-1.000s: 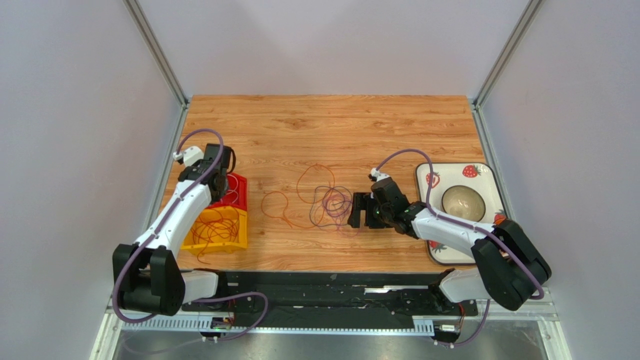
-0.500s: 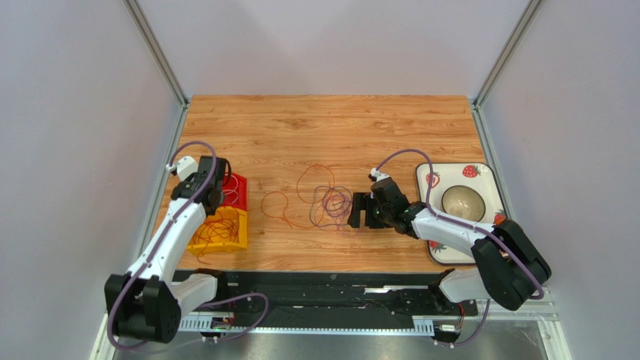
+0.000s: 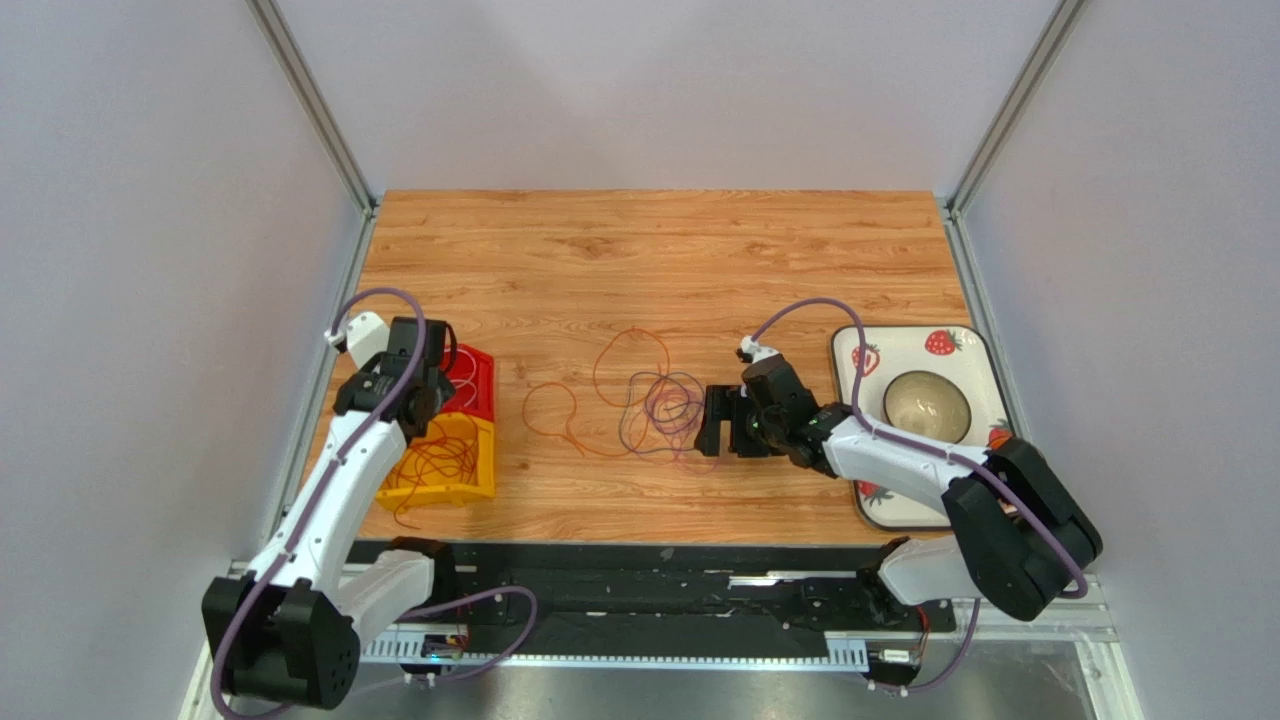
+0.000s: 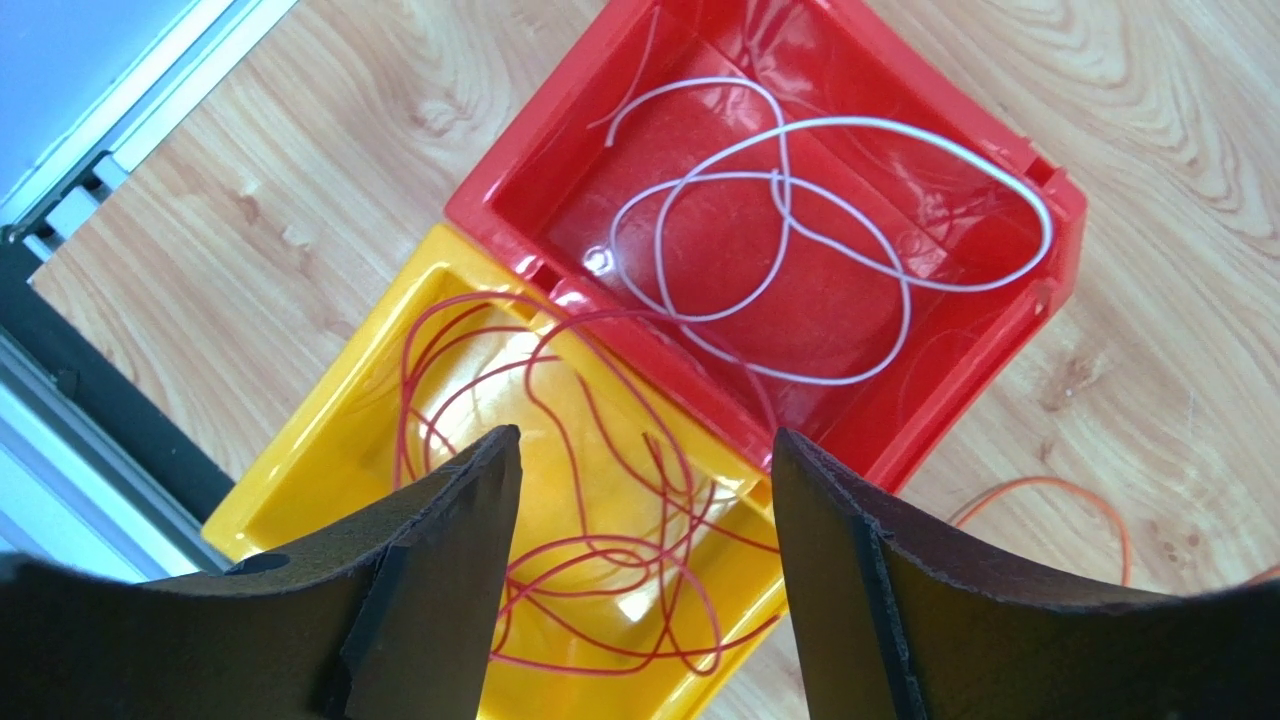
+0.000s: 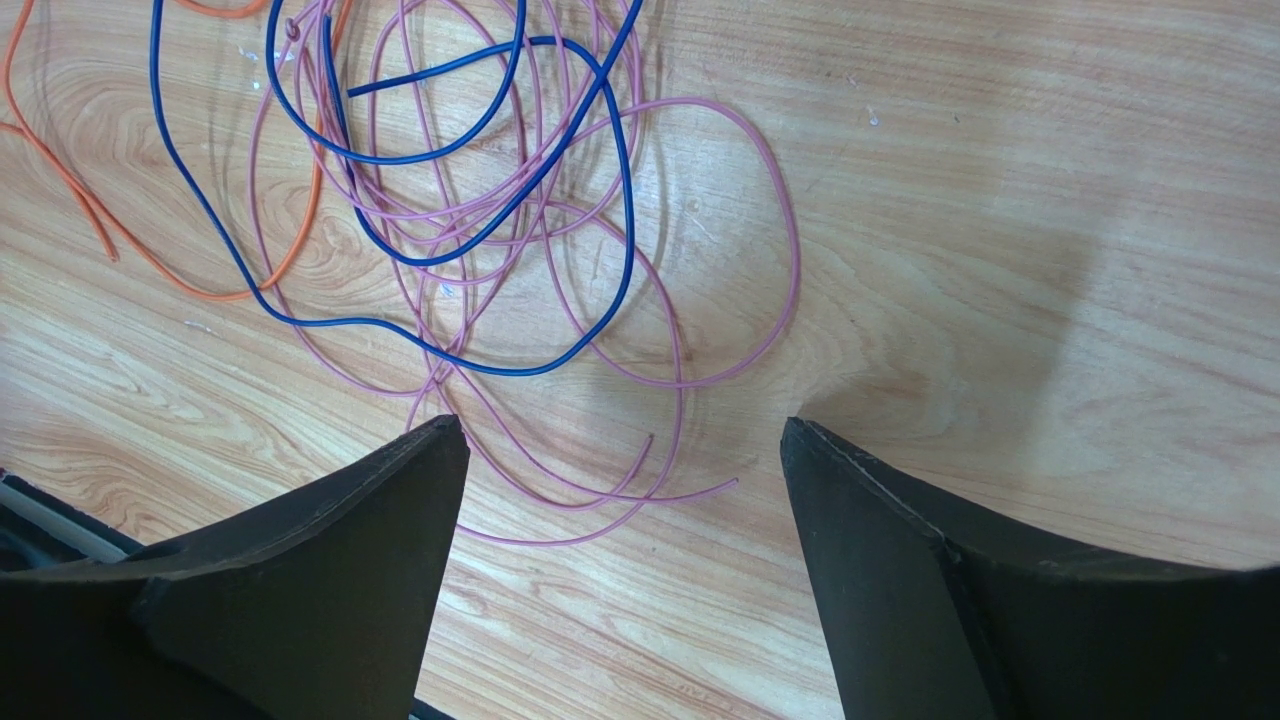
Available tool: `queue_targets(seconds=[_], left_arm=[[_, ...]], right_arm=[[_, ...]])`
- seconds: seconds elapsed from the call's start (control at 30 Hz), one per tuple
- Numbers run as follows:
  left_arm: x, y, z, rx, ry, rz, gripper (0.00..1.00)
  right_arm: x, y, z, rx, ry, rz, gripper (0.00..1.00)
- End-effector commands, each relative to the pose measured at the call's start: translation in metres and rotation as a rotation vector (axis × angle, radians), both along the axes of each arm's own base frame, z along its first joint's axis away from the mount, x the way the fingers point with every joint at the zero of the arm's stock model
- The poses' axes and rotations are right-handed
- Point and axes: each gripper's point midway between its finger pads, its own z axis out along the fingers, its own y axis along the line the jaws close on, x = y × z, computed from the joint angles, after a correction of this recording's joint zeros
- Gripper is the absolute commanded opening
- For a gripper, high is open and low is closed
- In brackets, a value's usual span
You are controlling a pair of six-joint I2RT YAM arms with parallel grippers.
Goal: Untangle the cables
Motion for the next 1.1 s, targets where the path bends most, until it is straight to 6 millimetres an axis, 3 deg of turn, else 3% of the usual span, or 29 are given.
queue_targets(seconds=[0.0, 0.13, 0.3, 0.7, 0.87, 1.07], left_arm=[[0.027, 0.000, 0.008, 0.003, -0.035, 0.018, 0.70], [0.041, -0.001, 0.001, 0.004, -0.008, 0.029, 0.70], [0.043, 0.002, -0.012, 0.028, 0.054, 0.055, 0.68], [0.034, 0.005, -0.003, 0.041, 0.053, 0.054, 0.00], [0.019, 0.002, -0.001, 0.014, 0.059, 0.037, 0.00], [-0.013, 0.001, -0.030, -0.019, 0.080, 0.043, 0.00]], right_arm=[[-0.009, -0.003, -0.011, -0.019, 0.044, 0.017, 0.85], [-0.009, -0.002, -0.011, -0.024, 0.047, 0.018, 0.85], [-0.009, -0.003, -0.012, -0.025, 0.049, 0.018, 0.85], [-0.009, -0.002, -0.012, -0.024, 0.052, 0.021, 0.85], [-0.009, -0.002, -0.012, -0.024, 0.052, 0.022, 0.85], [-0.009, -0.001, -0.012, -0.021, 0.050, 0.023, 0.84]])
